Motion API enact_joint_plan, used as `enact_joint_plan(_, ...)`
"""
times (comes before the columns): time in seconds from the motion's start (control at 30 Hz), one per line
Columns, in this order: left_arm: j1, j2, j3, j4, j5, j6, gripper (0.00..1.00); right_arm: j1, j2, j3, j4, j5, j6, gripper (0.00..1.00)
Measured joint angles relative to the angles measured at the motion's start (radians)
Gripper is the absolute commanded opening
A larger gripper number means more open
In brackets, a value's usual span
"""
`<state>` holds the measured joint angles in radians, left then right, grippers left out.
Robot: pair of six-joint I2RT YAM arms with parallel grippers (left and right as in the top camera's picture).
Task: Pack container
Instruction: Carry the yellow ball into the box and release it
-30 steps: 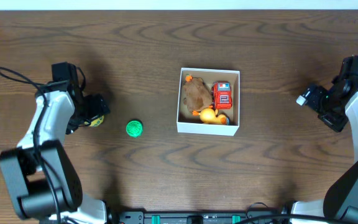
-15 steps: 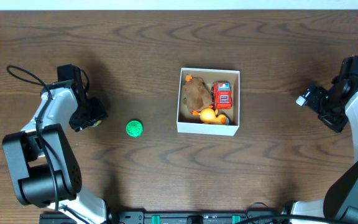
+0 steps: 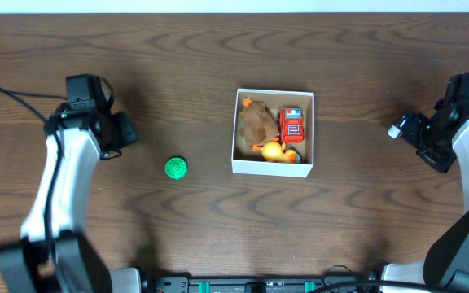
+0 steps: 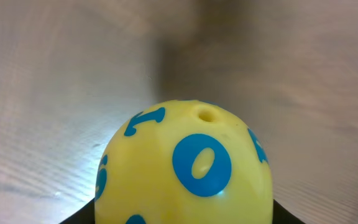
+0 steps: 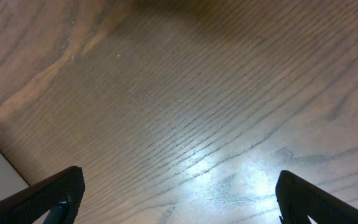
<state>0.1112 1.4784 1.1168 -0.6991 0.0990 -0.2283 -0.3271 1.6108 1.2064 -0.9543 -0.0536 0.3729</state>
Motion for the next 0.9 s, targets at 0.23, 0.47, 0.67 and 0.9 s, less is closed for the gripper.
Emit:
enact_joint_plan(0.23, -0.319, -0.257, 0.08, 0.105, 0.03, 0.024, 0.39, 0.0, 0.0, 0.0, 0.001, 0.0, -0.002, 0.99)
enact_joint_plan(0.47, -0.592, -0.185, 0.085, 0.175, 0.037, 0.05, 0.39, 0.0, 0.0, 0.0, 0.001, 0.0, -0.002, 0.99)
enact_joint_plan(0.67, -0.712, 0.034, 0.084, 0.229, 0.037, 0.052, 0.4, 0.0, 0.0, 0.0, 0.001, 0.0, -0.002, 0.99)
enact_joint_plan(0.9, -0.757, 0.214, 0.084, 0.235, 0.037, 0.061, 0.66, 0.0, 0.0, 0.0, 0.002, 0.0, -0.002, 0.99)
